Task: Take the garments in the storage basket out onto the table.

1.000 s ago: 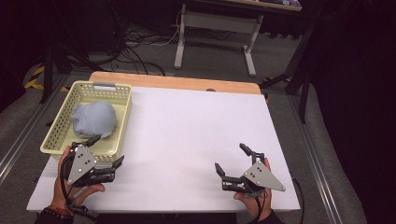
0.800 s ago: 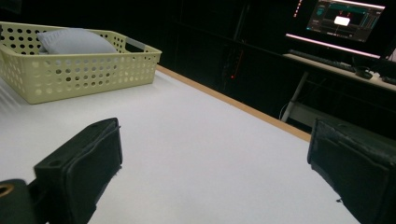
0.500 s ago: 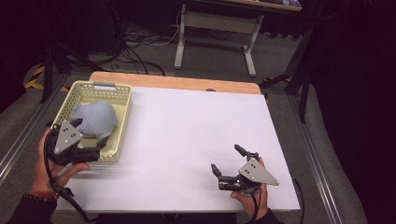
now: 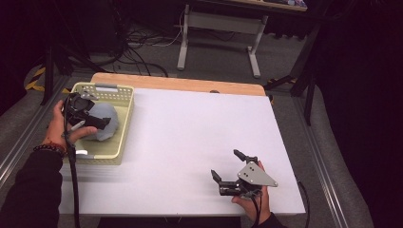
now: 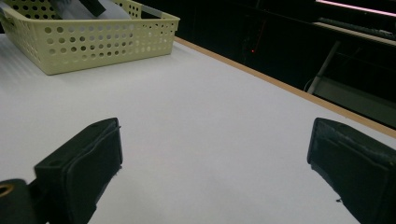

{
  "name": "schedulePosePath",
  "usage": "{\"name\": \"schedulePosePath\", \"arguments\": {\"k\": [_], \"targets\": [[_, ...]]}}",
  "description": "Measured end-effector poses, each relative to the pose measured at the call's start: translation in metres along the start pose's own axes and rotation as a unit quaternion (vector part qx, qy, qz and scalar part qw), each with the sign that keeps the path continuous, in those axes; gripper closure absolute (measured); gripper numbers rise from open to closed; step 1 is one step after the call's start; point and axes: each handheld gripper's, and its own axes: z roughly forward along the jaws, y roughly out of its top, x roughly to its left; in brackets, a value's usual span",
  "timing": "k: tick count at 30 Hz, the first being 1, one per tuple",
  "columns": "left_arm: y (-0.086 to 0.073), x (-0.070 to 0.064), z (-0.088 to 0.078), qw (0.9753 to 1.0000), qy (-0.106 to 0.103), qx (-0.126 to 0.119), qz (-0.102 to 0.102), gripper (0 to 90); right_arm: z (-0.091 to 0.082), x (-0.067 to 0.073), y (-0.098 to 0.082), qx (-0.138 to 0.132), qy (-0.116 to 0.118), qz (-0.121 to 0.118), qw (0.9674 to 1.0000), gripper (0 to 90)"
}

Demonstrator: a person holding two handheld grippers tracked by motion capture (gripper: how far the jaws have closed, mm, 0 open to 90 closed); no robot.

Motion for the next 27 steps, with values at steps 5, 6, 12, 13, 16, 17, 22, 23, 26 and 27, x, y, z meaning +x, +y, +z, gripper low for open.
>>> {"name": "schedulePosePath", "arguments": {"k": [5, 6, 12, 13, 16, 17, 22, 23, 26, 27], "targets": [[-0.011, 0.014, 0.029, 0.9902, -0.093, 0.083, -0.063, 0.0, 0.002, 0.0, -0.002, 0.009, 0.008, 0.002, 0.9999, 4.5], [-0.014, 0.014, 0.034, 0.9879, -0.103, 0.097, -0.062, 0.0, 0.002, 0.0, -0.003, 0.01, 0.009, 0.002, 0.9999, 4.5], [-0.012, 0.007, 0.038, 0.9856, -0.1, 0.134, -0.025, 7.0, 0.004, 0.001, -0.003, 0.014, 0.015, 0.001, 0.9998, 5.1], [-0.012, 0.008, 0.037, 0.9855, -0.105, 0.131, -0.028, 11.3, 0.004, 0.002, -0.003, 0.015, 0.017, -0.001, 0.9997, 5.2], [-0.013, 0.01, 0.034, 0.9861, -0.109, 0.123, -0.028, 22.9, 0.005, 0.002, -0.003, 0.017, 0.019, -0.003, 0.9997, 5.3], [-0.012, 0.007, 0.032, 0.9868, -0.107, 0.12, -0.019, 25.2, 0.005, 0.003, -0.003, 0.018, 0.02, -0.003, 0.9996, 5.4], [-0.01, 0.003, 0.025, 0.9919, -0.077, 0.101, 0.001, 34.4, 0.005, 0.004, -0.003, 0.021, 0.024, -0.007, 0.9995, 5.6], [-0.01, 0.003, 0.024, 0.992, -0.077, 0.099, -0.001, 34.9, 0.005, 0.004, -0.003, 0.021, 0.024, -0.007, 0.9995, 5.6], [-0.009, 0.002, 0.019, 0.9949, -0.058, 0.082, 0.004, 36.6, 0.005, 0.004, -0.002, 0.02, 0.024, -0.009, 0.9995, 5.7], [-0.009, 0.002, 0.017, 0.9959, -0.056, 0.071, 0.001, 37.6, 0.004, 0.003, -0.002, 0.019, 0.023, -0.008, 0.9995, 5.7]]}}
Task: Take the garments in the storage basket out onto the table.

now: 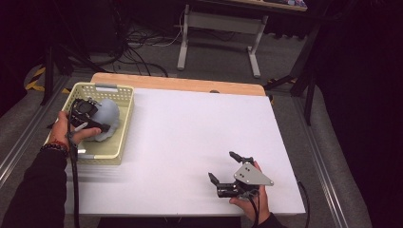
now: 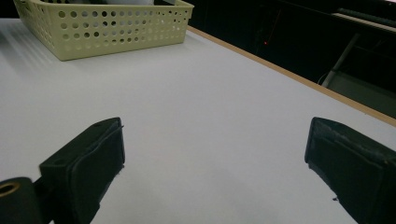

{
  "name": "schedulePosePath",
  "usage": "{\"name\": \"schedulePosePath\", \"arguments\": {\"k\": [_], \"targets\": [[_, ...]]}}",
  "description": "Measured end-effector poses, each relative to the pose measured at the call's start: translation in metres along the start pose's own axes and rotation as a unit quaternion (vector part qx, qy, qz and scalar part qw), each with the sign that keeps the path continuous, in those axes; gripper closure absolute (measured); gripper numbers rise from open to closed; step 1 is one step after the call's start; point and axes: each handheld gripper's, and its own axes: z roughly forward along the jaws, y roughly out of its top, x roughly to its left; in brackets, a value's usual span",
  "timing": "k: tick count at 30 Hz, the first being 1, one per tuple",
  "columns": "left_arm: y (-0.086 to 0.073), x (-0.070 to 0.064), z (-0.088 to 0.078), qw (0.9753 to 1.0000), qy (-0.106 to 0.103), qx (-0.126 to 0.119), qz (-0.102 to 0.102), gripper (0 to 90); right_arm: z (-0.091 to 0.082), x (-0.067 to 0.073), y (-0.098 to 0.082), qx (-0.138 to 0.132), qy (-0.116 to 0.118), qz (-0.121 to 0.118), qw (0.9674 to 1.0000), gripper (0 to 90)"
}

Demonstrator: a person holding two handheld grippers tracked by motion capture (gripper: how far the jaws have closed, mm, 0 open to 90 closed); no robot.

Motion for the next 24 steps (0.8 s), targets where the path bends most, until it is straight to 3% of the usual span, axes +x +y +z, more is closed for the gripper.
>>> {"name": "schedulePosePath", "arguments": {"k": [5, 8, 15, 16, 18, 24], "targets": [[0.0, -0.001, -0.017, 0.9987, 0.021, -0.047, -0.004, 38.7, -0.001, -0.002, 0.0, -0.003, -0.002, 0.004, 1.0, 5.8], [-0.001, -0.001, -0.027, 0.9967, 0.032, -0.075, -0.007, 39.0, -0.001, -0.002, 0.001, -0.003, -0.003, 0.004, 1.0, 5.8], [-0.005, -0.005, -0.046, 0.9882, 0.039, -0.147, -0.02, 39.2, -0.002, -0.004, 0.001, -0.005, -0.007, 0.005, 0.9999, 5.8], [-0.005, -0.005, -0.046, 0.9882, 0.039, -0.147, -0.02, 39.2, -0.002, -0.004, 0.0, -0.005, -0.007, 0.006, 0.9999, 5.8], [-0.005, -0.008, -0.051, 0.9851, 0.032, -0.167, -0.021, 39.3, -0.002, -0.004, 0.0, -0.004, -0.008, 0.005, 0.9999, 5.9], [-0.001, -0.021, -0.06, 0.9794, 0.032, -0.199, -0.01, 39.3, -0.003, -0.005, 0.001, -0.007, -0.011, 0.005, 0.9999, 6.0]]}}
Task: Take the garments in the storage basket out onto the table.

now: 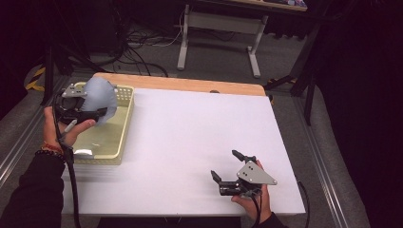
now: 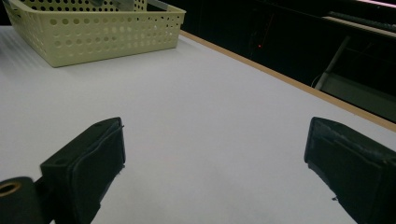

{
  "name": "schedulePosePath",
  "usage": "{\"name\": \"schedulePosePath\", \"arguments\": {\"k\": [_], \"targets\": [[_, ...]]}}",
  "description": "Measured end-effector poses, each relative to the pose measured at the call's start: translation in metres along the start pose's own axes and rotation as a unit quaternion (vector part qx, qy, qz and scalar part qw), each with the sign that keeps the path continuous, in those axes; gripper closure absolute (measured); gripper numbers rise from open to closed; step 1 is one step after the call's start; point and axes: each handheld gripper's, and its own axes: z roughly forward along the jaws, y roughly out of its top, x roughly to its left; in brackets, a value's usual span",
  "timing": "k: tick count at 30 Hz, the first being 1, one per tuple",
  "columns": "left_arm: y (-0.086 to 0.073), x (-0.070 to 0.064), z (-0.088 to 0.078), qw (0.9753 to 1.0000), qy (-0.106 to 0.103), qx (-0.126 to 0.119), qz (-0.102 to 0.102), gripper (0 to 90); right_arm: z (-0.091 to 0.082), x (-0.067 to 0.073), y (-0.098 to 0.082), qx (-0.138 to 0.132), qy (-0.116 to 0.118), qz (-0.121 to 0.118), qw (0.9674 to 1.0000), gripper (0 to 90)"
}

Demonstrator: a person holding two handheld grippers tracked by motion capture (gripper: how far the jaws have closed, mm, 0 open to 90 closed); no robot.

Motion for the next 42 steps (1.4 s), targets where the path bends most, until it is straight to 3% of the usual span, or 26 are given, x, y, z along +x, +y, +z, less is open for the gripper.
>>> {"name": "schedulePosePath", "arguments": {"k": [11, 13, 20, 24, 31, 35, 36, 39, 42], "targets": [[0.016, -0.026, -0.013, 0.9982, -0.029, -0.051, 0.013, 39.4, -0.002, -0.002, 0.001, -0.004, -0.004, 0.0, 1.0, 6.1], [0.022, -0.038, -0.017, 0.9969, -0.039, -0.063, 0.028, 39.4, -0.002, -0.003, 0.001, -0.005, -0.005, 0.001, 1.0, 6.1], [0.035, -0.07, -0.022, 0.9919, -0.071, -0.09, 0.055, 39.4, -0.003, -0.004, 0.001, -0.007, -0.006, 0.002, 1.0, 6.1], [0.041, -0.093, -0.022, 0.9876, -0.094, -0.101, 0.075, 39.4, -0.004, -0.004, 0.002, -0.008, -0.008, 0.002, 0.9999, 6.1], [0.046, -0.138, -0.012, 0.9775, -0.144, -0.113, 0.105, 39.3, -0.006, -0.007, 0.002, -0.011, -0.011, 0.007, 0.9999, 6.1], [0.043, -0.167, 0.0, 0.9711, -0.171, -0.108, 0.127, 39.2, -0.007, -0.01, 0.002, -0.014, -0.016, 0.009, 0.9997, 6.2], [0.043, -0.167, 0.0, 0.9711, -0.171, -0.108, 0.127, 39.2, -0.008, -0.01, 0.002, -0.015, -0.017, 0.009, 0.9997, 6.2], [0.039, -0.188, 0.017, 0.966, -0.198, -0.096, 0.136, 39.1, -0.008, -0.011, 0.002, -0.016, -0.019, 0.01, 0.9996, 6.2], [0.035, -0.2, 0.028, 0.9635, -0.21, -0.087, 0.141, 39.1, -0.009, -0.013, 0.002, -0.016, -0.021, 0.01, 0.9996, 6.2]]}}
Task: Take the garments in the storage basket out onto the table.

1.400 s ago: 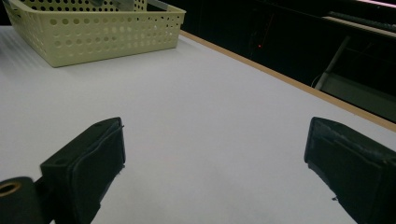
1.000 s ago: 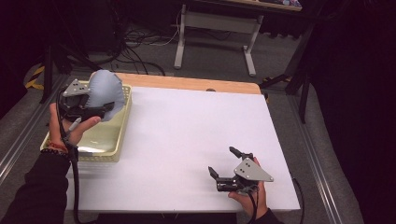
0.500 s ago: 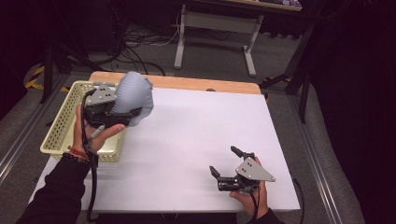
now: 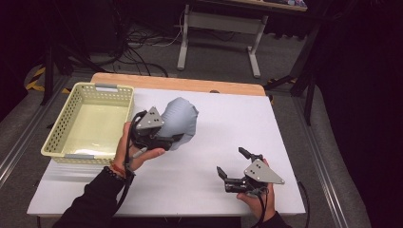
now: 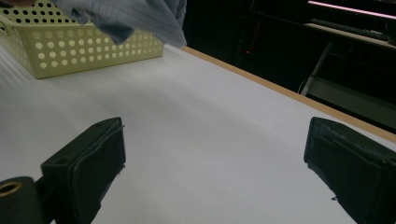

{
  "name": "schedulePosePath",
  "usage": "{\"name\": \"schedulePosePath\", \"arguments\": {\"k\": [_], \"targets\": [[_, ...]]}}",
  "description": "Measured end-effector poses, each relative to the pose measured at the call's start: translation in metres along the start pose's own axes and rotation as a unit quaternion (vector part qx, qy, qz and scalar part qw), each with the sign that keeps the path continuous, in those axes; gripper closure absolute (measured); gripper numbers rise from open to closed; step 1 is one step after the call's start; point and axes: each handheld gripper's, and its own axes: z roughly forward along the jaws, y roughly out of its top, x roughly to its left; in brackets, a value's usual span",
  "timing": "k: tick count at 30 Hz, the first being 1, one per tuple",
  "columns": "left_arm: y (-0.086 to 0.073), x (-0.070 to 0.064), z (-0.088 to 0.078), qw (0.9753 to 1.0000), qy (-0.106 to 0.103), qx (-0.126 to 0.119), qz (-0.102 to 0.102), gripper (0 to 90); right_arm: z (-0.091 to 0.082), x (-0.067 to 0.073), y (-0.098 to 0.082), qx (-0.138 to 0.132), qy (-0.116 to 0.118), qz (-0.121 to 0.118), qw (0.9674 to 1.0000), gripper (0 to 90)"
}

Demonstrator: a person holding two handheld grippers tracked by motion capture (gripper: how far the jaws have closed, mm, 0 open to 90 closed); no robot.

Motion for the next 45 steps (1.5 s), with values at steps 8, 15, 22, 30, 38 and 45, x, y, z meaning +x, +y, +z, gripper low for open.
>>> {"name": "schedulePosePath", "arguments": {"k": [8, 15, 22, 30, 38, 45], "targets": [[-0.014, -0.016, 0.038, 0.9992, -0.029, 0.03, 0.002, 38.1, 0.0, -0.003, -0.001, -0.001, -0.004, 0.001, 1.0, 6.3], [-0.028, -0.026, 0.065, 0.9973, -0.038, 0.061, 0.01, 35.4, 0.0, -0.003, -0.001, 0.002, -0.003, 0.001, 1.0, 6.5], [-0.032, -0.031, 0.078, 0.9961, -0.037, 0.078, 0.017, 30.6, 0.0, -0.004, -0.002, 0.003, -0.003, 0.002, 1.0, 6.7], [-0.031, -0.027, 0.074, 0.9972, -0.031, 0.067, 0.007, 11.9, 0.0, -0.004, -0.002, 0.003, -0.004, 0.004, 1.0, 6.7], [-0.022, -0.026, 0.055, 0.9995, -0.023, 0.019, 0.013, 11.7, 0.001, -0.004, -0.002, 0.007, -0.002, 0.005, 1.0, 6.8], [-0.019, -0.025, 0.035, 0.9995, 0.005, 0.002, 0.032, 12.6, 0.002, -0.005, -0.003, 0.01, -0.002, 0.007, 0.9999, 7.1]]}}
